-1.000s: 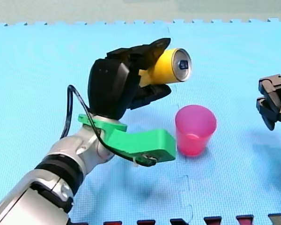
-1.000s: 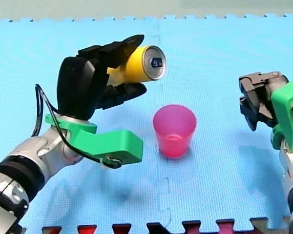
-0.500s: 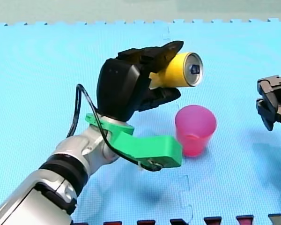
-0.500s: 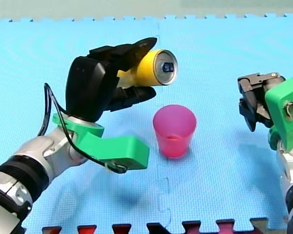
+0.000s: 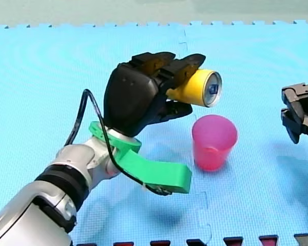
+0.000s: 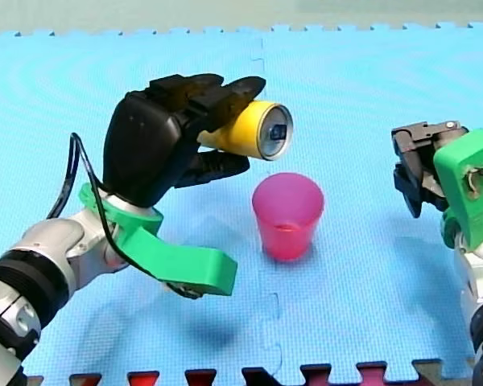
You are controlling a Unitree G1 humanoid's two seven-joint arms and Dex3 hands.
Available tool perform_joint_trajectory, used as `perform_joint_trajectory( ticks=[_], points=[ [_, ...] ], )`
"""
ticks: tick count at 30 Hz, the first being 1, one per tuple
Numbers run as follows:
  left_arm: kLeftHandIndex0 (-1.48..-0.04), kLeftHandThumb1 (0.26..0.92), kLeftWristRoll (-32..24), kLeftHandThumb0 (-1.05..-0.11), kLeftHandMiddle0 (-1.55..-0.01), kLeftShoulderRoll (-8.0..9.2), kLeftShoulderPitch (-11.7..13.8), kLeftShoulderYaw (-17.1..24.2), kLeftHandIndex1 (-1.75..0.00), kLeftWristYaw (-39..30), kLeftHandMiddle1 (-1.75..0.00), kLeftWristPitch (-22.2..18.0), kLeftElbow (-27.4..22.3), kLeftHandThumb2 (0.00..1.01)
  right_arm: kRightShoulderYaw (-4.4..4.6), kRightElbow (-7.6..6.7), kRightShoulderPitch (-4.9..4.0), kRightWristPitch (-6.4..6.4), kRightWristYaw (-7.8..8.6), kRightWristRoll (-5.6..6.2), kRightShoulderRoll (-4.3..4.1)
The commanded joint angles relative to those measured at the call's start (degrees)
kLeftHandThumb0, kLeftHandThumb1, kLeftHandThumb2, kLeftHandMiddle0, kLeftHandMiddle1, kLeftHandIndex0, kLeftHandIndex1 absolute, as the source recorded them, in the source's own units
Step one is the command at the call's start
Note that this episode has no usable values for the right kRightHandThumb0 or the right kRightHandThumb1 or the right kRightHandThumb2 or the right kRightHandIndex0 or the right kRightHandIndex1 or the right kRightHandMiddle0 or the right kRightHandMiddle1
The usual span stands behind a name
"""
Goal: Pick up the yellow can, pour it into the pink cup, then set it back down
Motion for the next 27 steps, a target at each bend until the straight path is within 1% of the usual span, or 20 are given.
perform_joint_trajectory(
  ticks=[1,6,11,13,19,21,24,27],
  points=[
    [-1.19,0.791,0.1,-0.348,-1.33,0.36,-0.6,-0.3,-0.01,0.6,-0.01,0.5,-0.6,0.00,-0.12,-0.25,0.23,0.02,-0.47,0.17,-0.03],
    [-1.20,0.791,0.7,-0.342,-1.33,0.51,-0.6,-0.9,-0.01,0.8,-0.01,1.6,-0.8,0.00,-0.06,-0.33,0.26,0.03,-0.90,0.13,-0.10],
    [-1.19,0.792,0.5,-0.333,-1.31,0.59,-0.6,-1.0,-0.01,0.8,0.00,1.7,-0.8,0.00,0.10,-0.36,0.24,-0.18,-0.77,0.00,-0.39],
    [-1.19,0.793,0.4,-0.331,-1.31,0.65,-0.5,-1.0,-0.01,0.6,0.00,1.9,-0.8,0.00,0.07,-0.39,0.24,-0.30,-0.49,0.08,-0.51],
    [-1.24,0.793,0.7,-0.299,-1.31,0.86,-0.4,-1.3,-0.03,0.4,0.00,4.2,-1.0,0.00,-0.26,-0.51,0.19,-0.40,1.21,0.68,-0.72],
    [-1.24,0.793,0.6,-0.291,-1.31,0.81,-0.3,-1.3,-0.03,0.6,0.00,4.8,-1.0,0.00,-0.37,-0.54,0.22,-0.49,1.52,0.83,-0.75],
    [-1.24,0.794,-1.0,-0.290,-1.33,0.46,0.3,-0.1,-0.03,0.0,-0.01,5.1,-0.5,0.00,-0.49,-0.65,0.50,-0.94,1.59,0.97,-0.75],
    [-1.20,0.802,-4.6,-0.318,-1.35,-0.48,1.7,2.5,-0.01,-0.7,-0.02,3.7,1.1,0.00,-0.61,-0.77,0.80,-1.33,1.67,1.13,-0.91]
  ],
)
